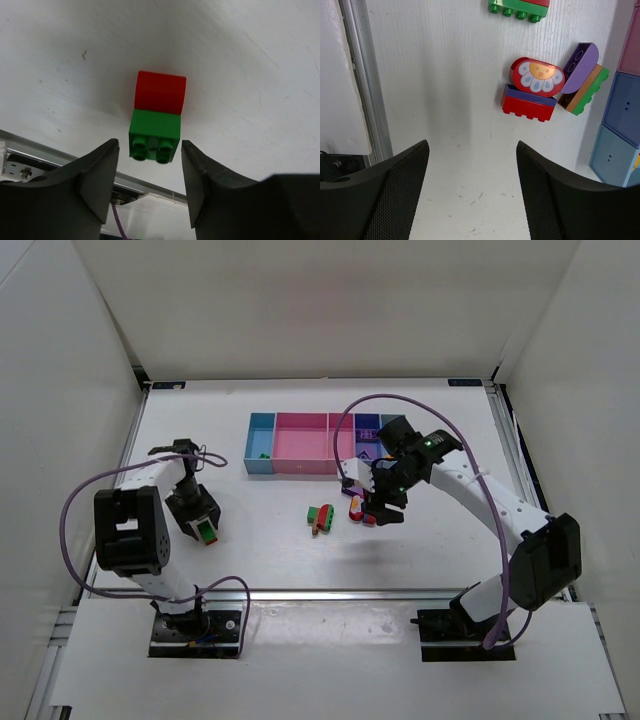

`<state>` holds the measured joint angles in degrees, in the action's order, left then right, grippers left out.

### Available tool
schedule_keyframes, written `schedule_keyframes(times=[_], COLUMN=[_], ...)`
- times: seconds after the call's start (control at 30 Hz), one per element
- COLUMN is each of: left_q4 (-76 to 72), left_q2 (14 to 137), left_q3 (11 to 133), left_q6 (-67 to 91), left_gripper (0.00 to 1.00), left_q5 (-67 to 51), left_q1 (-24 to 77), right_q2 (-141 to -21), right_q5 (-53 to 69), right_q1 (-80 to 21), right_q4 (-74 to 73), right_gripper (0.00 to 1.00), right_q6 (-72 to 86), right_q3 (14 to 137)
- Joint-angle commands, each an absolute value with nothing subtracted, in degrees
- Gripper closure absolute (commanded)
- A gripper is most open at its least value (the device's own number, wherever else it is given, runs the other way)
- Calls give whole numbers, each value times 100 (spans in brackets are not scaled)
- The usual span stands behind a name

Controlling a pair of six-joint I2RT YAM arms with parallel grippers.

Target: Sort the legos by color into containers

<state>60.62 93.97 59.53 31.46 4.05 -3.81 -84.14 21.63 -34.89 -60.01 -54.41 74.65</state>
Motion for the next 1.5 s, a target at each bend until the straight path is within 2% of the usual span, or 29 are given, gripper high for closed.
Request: schedule_keyframes(times=[0.0,0.1,0.13,0.37,0.43,0.47,0.57,0.6,0.63,0.67,0.7,0.77,0.83,1.03,1.47], left_q4=[5810,5722,5713,5590,5319,5213,4966,4931,4861,4808,4790,4807,4825,4825,4834], left_q2=[9448,9483,9501,9045,8625,8492,8201,8218,8270,8514,8699,9382,9728,9835,9809], left_q3=[6126,6161,6205,6495,6565,6583,6679,6723,6706,6723,6732,6793,6908,7426,7848], left_q6=[3050,3006,2988,2419,1719,1383,207,63,27,26,-148,-168,95,-536,-843], left_gripper=[37,51,62,75,80,90,90,90,90,90,90,90,90,90,90], left_q5=[440,396,396,-217,-1060,-2282,-4501,-5814,-6462,-7052,-8267,-9233,-9246,-9237,-8974], left_q1=[-422,-422,-413,-378,-387,-448,-781,-878,-1009,-1037,-1046,-1028,-1037,-993,-677], right_q2=[-8472,-8499,-8508,-8534,-8587,-8691,-9033,-9148,-9245,-9481,-9614,-9860,-10212,-10986,-11847], right_q5=[2276,2268,2268,2347,2477,2592,3231,3469,3733,4362,4734,5724,6177,7110,7312], right_q1=[-3489,-3489,-3489,-3489,-3454,-3411,-3156,-3068,-2859,-2717,-2611,-2305,-2136,-2021,-2873], right_q4=[-6064,-6073,-6073,-5845,-5644,-5582,-5214,-5081,-4932,-4583,-4440,-3863,-3360,-1365,-888], right_gripper=[26,26,26,26,26,26,26,26,26,26,26,26,26,27,25], right_q6=[-5405,-5405,-5405,-5239,-4993,-4783,-4065,-3817,-3519,-2907,-2613,-2042,-1067,1457,1749], right_q3=[7752,7743,7743,7673,7682,7760,8102,8234,8357,8619,8744,9094,9254,10036,11021])
